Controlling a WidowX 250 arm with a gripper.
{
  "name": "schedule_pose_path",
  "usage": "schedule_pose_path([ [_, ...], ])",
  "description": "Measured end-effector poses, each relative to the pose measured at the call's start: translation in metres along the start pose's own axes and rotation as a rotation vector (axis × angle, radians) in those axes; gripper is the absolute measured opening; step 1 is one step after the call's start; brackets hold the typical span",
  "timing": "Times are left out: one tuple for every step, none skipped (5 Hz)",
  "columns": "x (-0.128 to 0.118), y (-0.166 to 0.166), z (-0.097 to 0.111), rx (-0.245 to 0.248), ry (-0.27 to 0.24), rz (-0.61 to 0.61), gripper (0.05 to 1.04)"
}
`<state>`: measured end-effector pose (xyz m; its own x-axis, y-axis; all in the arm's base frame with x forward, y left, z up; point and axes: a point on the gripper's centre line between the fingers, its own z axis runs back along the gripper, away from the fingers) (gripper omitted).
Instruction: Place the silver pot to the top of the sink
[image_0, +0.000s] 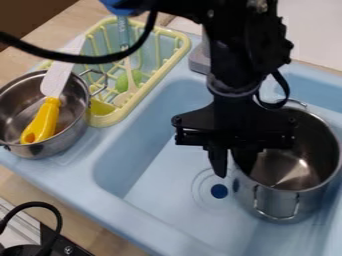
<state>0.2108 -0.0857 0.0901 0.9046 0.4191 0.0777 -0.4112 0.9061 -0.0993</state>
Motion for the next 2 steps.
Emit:
schedule_pose_path([
  [0.001,0.003,0.004,-0.024,0.026,0.021,0.071],
  [0.003,0.008,0.019,-0.053,0.026,0.052,0.055],
])
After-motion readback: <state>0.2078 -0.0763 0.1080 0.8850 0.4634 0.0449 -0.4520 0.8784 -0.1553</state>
